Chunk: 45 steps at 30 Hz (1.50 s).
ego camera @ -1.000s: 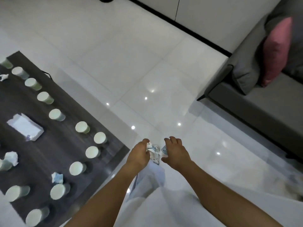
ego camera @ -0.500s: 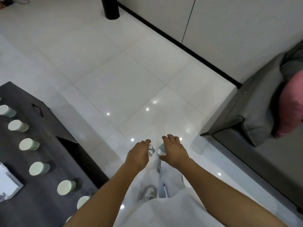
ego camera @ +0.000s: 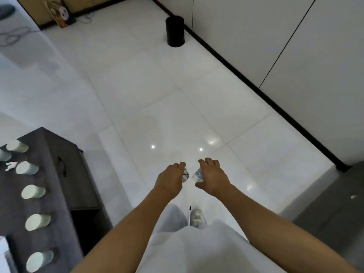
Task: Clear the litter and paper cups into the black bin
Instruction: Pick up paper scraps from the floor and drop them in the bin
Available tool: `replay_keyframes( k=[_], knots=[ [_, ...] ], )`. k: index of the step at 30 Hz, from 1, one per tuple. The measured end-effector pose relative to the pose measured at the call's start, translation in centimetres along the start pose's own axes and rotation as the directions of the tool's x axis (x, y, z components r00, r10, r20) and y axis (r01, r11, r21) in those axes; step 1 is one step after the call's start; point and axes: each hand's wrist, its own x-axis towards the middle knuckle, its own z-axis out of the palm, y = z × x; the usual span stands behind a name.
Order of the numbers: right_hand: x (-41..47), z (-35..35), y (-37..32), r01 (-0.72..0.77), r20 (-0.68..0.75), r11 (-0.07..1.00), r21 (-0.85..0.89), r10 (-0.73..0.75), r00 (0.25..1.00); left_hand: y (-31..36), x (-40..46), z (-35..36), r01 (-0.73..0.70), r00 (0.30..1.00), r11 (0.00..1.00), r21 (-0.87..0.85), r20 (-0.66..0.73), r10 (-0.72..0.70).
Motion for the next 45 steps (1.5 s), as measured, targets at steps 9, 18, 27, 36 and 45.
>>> replay_keyframes(
  k=[9, 18, 27, 36, 45],
  knots=[
    [20.5, -8.8, -0.2, 0.062, 0.010, 0.996, -0.071, -0.061, 0.998, -4.9, 18.7, -9.1, 0.046, 0.999, 0.999, -0.003, -0.017, -0.046],
    [41.4, -19.7, -3.1, 0.070, 0.001, 0.996, -0.054, -0.070, 0.998, -11.2, 37.2, -22.2, 0.080, 0.995, 0.993, -0.088, -0.055, -0.085],
    [61.2, -28.5, -2.0, 0.087, 0.050, 0.994, -0.071, -0.084, 0.995, -14.6, 55.8, -30.8, 0.140, 0.989, 0.986, -0.090, -0.036, -0.144],
    [83.0, -41.2, 0.2, 0.107, 0.022, 0.993, -0.040, -0.106, 0.994, -15.6, 77.9, -42.2, 0.183, 0.983, 0.983, -0.021, -0.003, -0.184],
    [100.1, -49.7, 1.0, 0.090, 0.080, 0.995, -0.047, -0.086, 0.993, -19.0, 94.3, -50.2, 0.161, 0.985, 0.985, 0.056, 0.048, -0.164]
  ],
)
